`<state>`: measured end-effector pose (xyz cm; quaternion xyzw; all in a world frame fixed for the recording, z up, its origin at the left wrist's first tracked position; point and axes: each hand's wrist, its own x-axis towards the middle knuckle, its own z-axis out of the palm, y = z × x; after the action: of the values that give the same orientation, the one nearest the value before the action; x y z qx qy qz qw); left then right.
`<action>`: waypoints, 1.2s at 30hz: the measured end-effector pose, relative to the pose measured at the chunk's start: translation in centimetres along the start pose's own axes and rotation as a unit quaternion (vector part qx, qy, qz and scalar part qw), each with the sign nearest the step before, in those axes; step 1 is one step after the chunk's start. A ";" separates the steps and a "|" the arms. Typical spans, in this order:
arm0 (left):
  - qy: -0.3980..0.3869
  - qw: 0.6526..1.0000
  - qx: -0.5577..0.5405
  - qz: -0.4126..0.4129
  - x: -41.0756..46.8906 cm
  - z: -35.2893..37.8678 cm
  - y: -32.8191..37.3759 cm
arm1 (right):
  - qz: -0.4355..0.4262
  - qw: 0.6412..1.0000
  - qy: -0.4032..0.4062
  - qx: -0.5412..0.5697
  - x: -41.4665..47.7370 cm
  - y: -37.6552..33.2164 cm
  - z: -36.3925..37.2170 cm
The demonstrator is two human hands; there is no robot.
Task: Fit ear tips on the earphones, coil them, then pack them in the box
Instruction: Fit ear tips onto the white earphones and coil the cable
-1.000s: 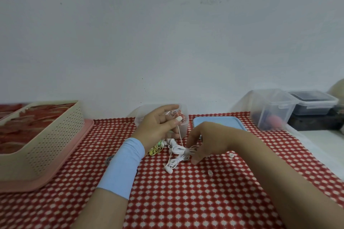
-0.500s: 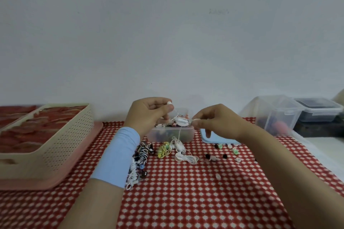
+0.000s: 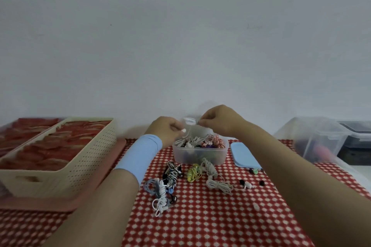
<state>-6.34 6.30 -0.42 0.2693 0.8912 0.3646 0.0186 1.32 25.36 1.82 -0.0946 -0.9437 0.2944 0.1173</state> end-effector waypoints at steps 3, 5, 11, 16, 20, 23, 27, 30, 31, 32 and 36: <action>-0.020 0.999 0.026 0.000 0.2 0.5 -1.2 | 0.014 0.996 0.000 -0.091 1.3 0.6 1.9; -0.017 1.000 0.026 -0.005 0.7 0.7 -1.9 | 0.015 0.991 -0.004 -0.133 1.8 0.9 2.7; -0.029 0.990 0.108 0.081 1.1 0.9 -1.8 | -0.024 0.976 0.019 -0.217 1.9 0.9 3.7; -0.135 0.970 0.192 0.058 0.8 2.1 -1.7 | -0.043 0.971 -0.012 -0.235 0.9 0.6 3.2; -0.033 0.981 0.148 0.125 -0.8 1.4 -0.2 | -0.069 0.984 0.033 -0.164 -1.7 0.1 0.5; 0.009 0.985 0.078 0.152 -3.1 1.5 1.9 | -0.048 0.987 -0.068 -0.138 -4.6 -0.1 -0.8; -0.073 0.989 0.022 0.127 -5.7 2.9 3.7 | 0.005 0.953 -0.234 -0.193 -7.9 0.2 -0.7; -0.141 0.982 0.043 0.120 -6.6 4.3 4.4 | 0.007 0.939 -0.240 -0.248 -9.0 1.7 0.7; -0.160 0.979 0.046 0.115 -6.7 4.7 4.5 | 0.002 0.944 -0.227 -0.238 -9.1 2.4 0.9; -0.177 0.977 0.046 0.109 -6.8 5.0 4.6 | -0.001 0.954 -0.216 -0.211 -9.1 3.1 1.0; -0.194 0.975 0.036 0.099 -6.7 5.8 5.0 | -0.010 0.983 -0.177 -0.046 -8.9 5.2 -0.6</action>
<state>3.04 9.66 -2.48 0.4224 0.8521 0.2732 0.1447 10.53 27.69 -2.12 -0.0371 -0.9630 0.2617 -0.0534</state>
